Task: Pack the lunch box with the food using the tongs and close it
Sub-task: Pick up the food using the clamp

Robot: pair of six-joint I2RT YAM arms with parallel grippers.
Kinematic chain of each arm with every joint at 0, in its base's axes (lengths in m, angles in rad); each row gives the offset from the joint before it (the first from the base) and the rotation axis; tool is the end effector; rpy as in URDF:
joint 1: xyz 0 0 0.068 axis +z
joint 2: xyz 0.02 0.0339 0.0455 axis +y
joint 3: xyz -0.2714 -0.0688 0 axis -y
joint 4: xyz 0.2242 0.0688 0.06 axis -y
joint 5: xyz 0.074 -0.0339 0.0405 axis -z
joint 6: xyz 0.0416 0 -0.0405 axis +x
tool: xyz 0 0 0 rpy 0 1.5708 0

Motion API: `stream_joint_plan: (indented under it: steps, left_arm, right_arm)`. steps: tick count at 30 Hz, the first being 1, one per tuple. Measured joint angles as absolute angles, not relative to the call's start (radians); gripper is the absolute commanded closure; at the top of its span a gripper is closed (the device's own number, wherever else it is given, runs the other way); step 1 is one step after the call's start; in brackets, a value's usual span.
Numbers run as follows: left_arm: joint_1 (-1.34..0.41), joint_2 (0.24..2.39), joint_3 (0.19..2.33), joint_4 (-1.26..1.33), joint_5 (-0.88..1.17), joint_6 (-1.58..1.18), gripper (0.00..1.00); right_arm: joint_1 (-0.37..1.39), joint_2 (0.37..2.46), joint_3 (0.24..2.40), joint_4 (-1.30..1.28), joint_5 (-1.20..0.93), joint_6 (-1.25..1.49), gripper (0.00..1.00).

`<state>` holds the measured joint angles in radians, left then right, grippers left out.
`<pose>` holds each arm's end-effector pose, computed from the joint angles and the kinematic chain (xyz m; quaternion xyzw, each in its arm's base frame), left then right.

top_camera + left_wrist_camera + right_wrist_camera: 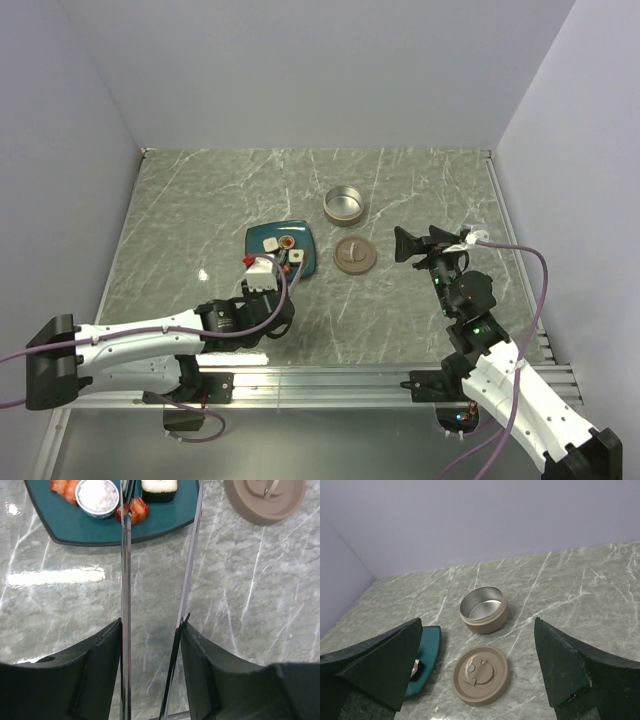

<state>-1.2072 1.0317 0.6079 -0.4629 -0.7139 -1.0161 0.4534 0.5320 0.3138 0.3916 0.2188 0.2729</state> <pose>0.0882 -0.1551 0.2272 -0.0325 0.8898 -0.1358 0.4344 0.1216 0.0492 0.2810 0.0256 0.6443 0.2047 0.7364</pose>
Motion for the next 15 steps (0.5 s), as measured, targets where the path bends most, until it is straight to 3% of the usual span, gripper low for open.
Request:
stream_joint_plan:
  steps: [15]
  left_arm:
    - [-1.159, 1.118, 0.611, -0.421, -0.67, -0.97, 0.5]
  right_arm:
    - [0.453, 0.495, 0.305, 0.379, 0.219, 0.277, 0.0]
